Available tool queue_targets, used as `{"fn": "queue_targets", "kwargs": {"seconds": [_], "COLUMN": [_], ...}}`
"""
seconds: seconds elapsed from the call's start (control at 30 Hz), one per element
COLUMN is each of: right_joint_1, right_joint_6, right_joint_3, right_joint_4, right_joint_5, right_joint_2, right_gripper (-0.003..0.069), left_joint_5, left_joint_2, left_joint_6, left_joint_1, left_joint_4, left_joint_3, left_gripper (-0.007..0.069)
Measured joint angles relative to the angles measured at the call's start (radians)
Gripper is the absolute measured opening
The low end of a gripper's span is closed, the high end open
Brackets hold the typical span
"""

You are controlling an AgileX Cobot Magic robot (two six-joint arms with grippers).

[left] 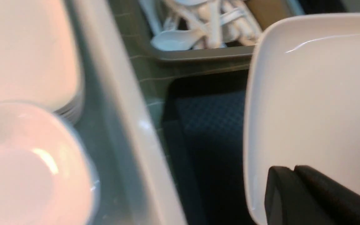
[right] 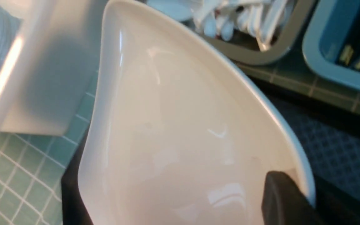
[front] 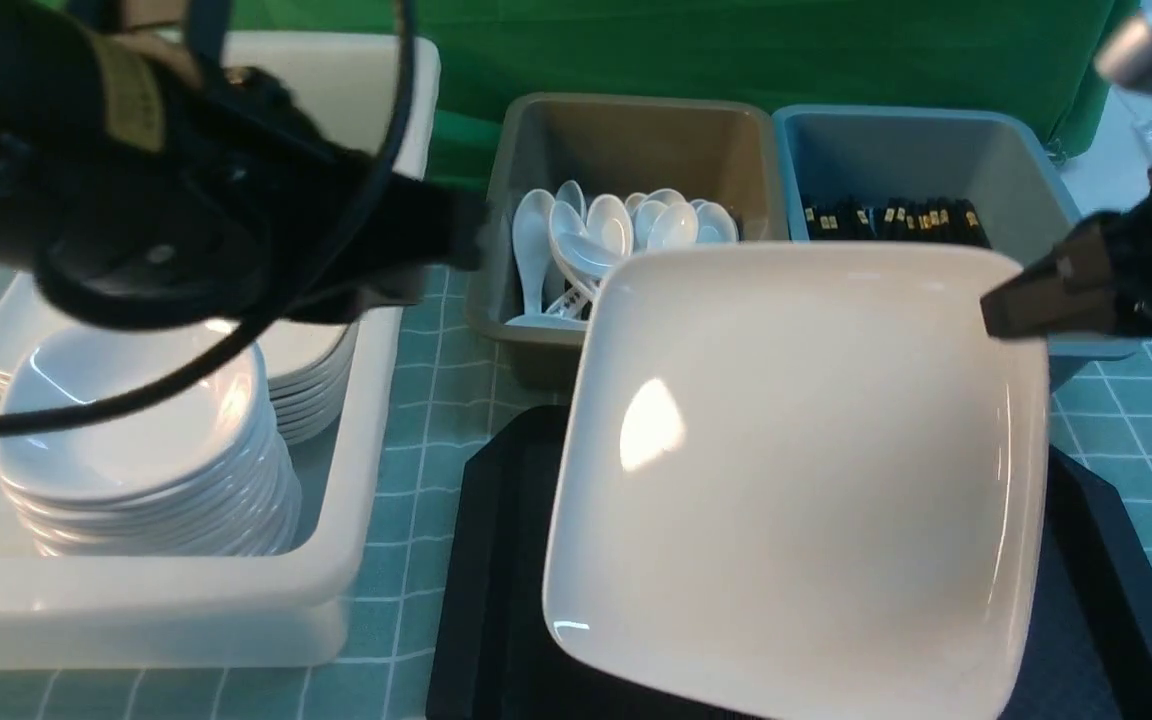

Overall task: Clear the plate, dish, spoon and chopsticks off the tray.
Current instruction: Use the right arm to put the plate into the large storage box on the left

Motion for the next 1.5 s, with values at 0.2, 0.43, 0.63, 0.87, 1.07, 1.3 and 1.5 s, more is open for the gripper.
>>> {"fn": "queue_targets", "kwargs": {"seconds": [0.2,0.43,0.63,0.87,1.07,1.3,1.5], "right_joint_1": [0.068,0.143,0.224,0.343,0.44,0.514,0.564], "right_joint_6": [0.039,0.101,0.156,0.233,0.265,0.273,0.25], "right_joint_3": [-0.134,-0.391,-0.693,-1.066,-1.242,-1.26,-1.26], "right_joint_4": [-0.001,-0.001,-0.001,0.0,0.001,-0.002,-0.007], "right_joint_5": [0.004,0.001,0.001,-0.07,-0.284,-0.406,-0.455], "right_joint_2": [0.005,0.116,0.325,0.638,0.853,0.953,0.999], "right_gripper": [0.0051,0.0051,0.0051,0.0051,0.0051,0.0051,0.0051], "left_joint_5": [0.086,0.094,0.13,0.132,0.137,0.162,0.178], "left_joint_2": [-0.003,-0.005,-0.027,-0.115,-0.178,-0.224,-0.263], "left_joint_6": [0.056,0.2,0.32,0.344,0.346,0.362,0.388], "left_joint_1": [0.218,0.536,0.724,0.802,0.802,0.803,0.803], "left_joint_4": [-0.042,-0.178,-0.289,-0.3,-0.306,-0.307,-0.307], "left_joint_3": [0.0,0.0,0.0,0.0,0.0,0.0,0.0], "left_gripper": [0.001,0.001,0.001,0.001,0.001,0.001,0.001]}}
